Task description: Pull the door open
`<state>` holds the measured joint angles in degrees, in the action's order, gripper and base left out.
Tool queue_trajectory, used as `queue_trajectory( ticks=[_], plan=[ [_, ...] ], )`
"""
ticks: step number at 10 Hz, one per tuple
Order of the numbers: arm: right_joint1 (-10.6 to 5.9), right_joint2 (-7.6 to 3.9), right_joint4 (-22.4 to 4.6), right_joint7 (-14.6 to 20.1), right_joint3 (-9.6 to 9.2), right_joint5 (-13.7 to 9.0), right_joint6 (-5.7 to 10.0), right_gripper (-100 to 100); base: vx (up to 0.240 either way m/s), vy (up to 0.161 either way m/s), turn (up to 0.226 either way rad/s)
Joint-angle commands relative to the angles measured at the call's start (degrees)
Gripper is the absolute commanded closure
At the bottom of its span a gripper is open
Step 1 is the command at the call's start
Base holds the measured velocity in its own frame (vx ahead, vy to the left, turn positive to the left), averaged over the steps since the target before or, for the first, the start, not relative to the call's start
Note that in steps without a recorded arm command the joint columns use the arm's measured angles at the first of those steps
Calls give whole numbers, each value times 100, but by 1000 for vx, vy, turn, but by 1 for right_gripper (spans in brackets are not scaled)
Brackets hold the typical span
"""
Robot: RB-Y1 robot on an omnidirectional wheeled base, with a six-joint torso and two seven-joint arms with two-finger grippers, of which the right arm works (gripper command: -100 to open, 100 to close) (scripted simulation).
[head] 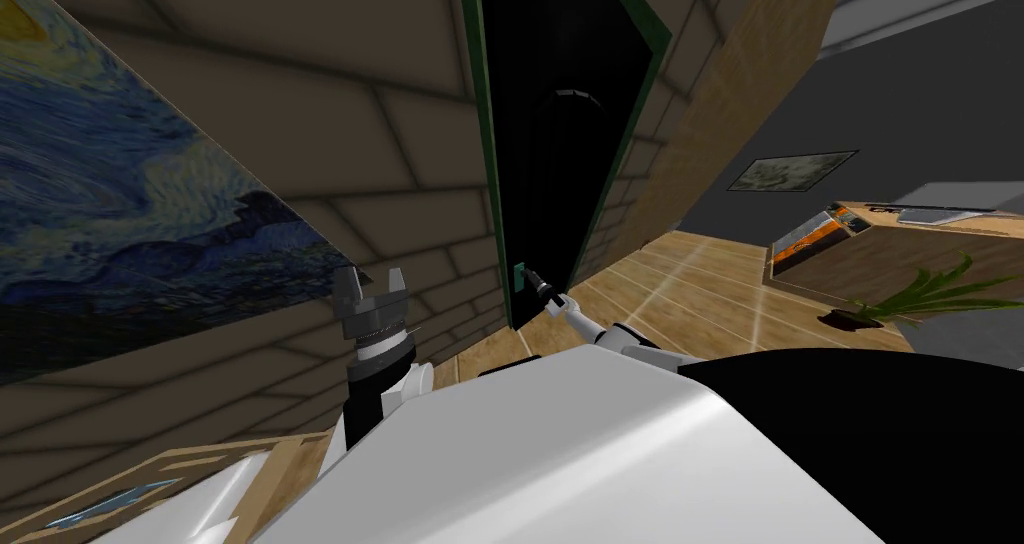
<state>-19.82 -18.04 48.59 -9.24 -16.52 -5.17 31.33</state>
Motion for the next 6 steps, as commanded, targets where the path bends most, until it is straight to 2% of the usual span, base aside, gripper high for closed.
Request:
queue_trajectory(
  ticks=[1,2,4,5,6],
  plan=[
    [31,64,32,286,-43,-160,4,100,-61,-65,158],
    [31,64,32,368,-43,-160,4,100,-42,-45,76],
    [44,57,33,742,7,-398,-22,100,-48,-50,152],
    [44,57,33,804,7,-398,-22,100,-44,-50,80],
    [51,53,33,1019,34,-520,-36,100,-42,-43,131]
  ],
)
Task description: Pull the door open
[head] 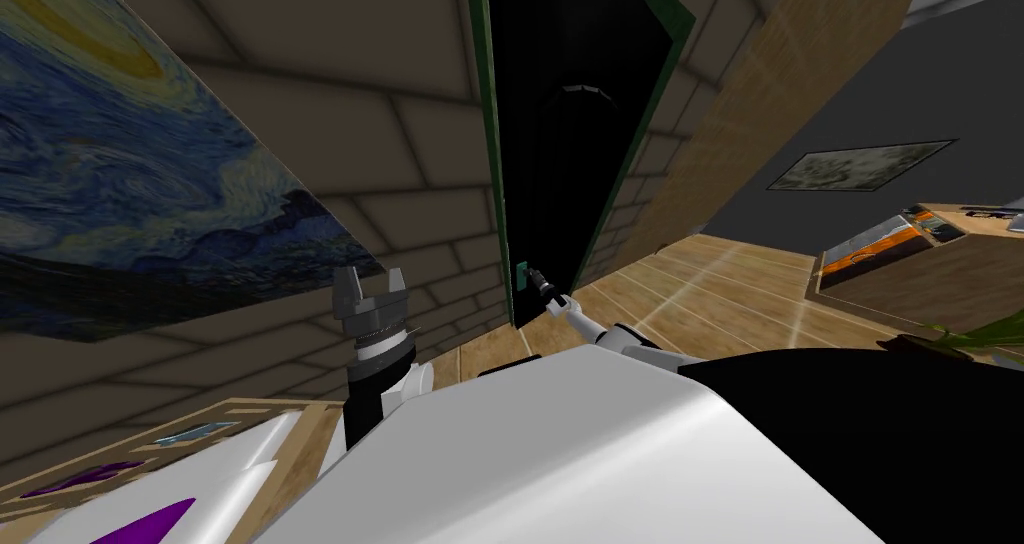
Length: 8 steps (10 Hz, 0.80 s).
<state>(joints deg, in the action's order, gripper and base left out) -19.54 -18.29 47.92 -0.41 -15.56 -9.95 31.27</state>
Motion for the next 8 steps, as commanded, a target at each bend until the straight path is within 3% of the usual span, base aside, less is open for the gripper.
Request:
queue_trajectory(
  ticks=[1,2,4,8],
  plan=[
    [29,75,101,286,-37,-164,-44,100,-63,-60,215],
    [29,75,101,370,-37,-164,-44,100,-48,-53,77],
    [42,67,101,727,16,-409,-71,100,-50,-49,135],
    [56,60,102,1267,68,-653,-98,100,-41,-37,104]
  ],
)
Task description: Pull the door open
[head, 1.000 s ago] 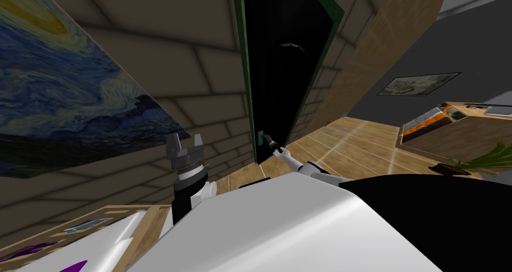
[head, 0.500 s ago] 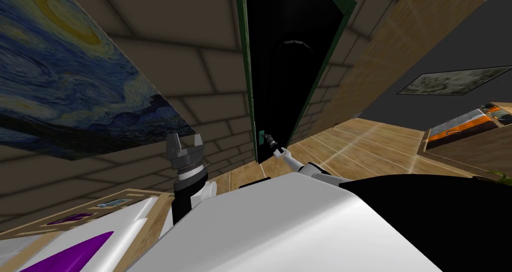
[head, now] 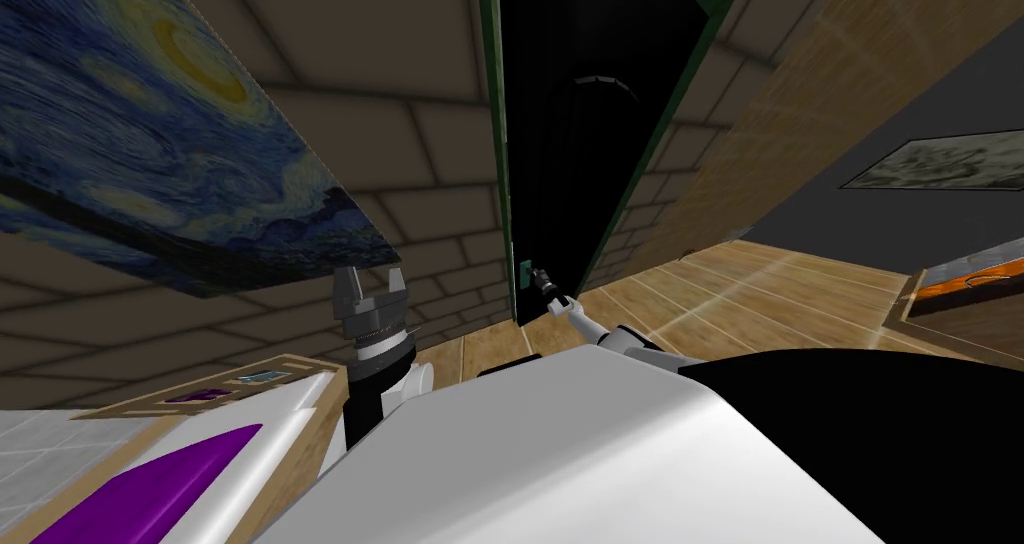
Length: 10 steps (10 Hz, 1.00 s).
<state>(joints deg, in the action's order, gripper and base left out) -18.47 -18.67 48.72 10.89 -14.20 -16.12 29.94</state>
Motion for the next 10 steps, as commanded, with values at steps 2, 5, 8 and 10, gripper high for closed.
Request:
queue_trajectory(
  ticks=[2,5,8,10],
  plan=[
    [-44,94,21,361,-42,-159,21,100,-53,-61,139],
    [-31,87,22,809,10,-403,-7,100,-54,-43,141],
    [59,63,40,1192,99,-766,-130,-100,-54,-52,73],
    [91,117,101,1475,104,-1001,-166,-100,-84,-64,63]
  ],
)
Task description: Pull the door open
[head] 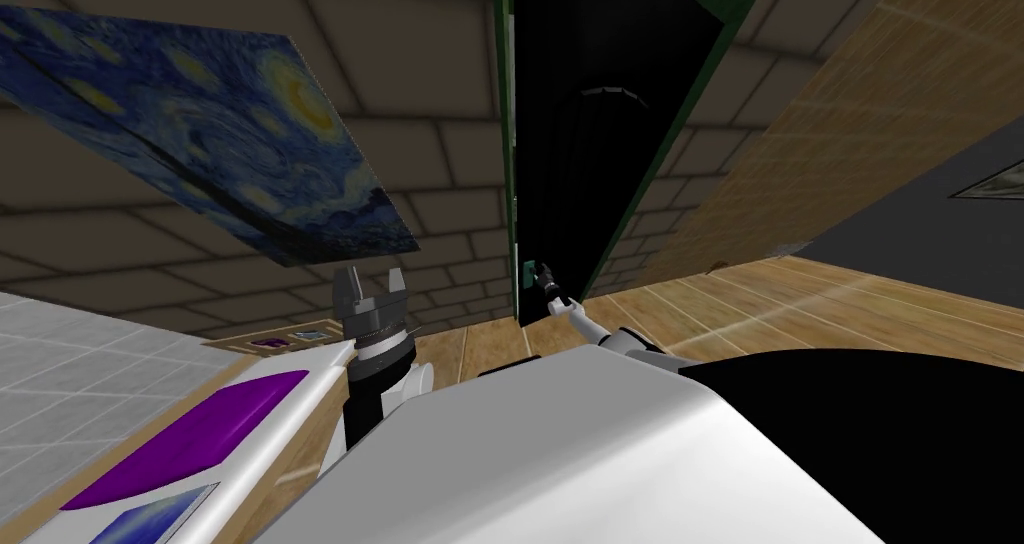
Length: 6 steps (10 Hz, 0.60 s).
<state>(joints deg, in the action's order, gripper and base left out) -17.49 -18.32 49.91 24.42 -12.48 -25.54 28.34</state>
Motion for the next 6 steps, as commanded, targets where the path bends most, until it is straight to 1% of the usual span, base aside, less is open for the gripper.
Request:
queue_trajectory(
  ticks=[1,2,3,5,6],
  plan=[
    [11,114,19,286,-66,-200,-27,-100,-106,-26,187],
    [31,146,59,447,-64,-349,-48,-100,-95,-30,119],
    [31,146,59,502,-64,-349,-48,-100,-63,-18,22],
    [73,214,146,868,-62,-670,-93,-100,-59,-41,84],
    [73,214,146,948,-62,-670,-93,-100,-46,-57,55]
  ],
)
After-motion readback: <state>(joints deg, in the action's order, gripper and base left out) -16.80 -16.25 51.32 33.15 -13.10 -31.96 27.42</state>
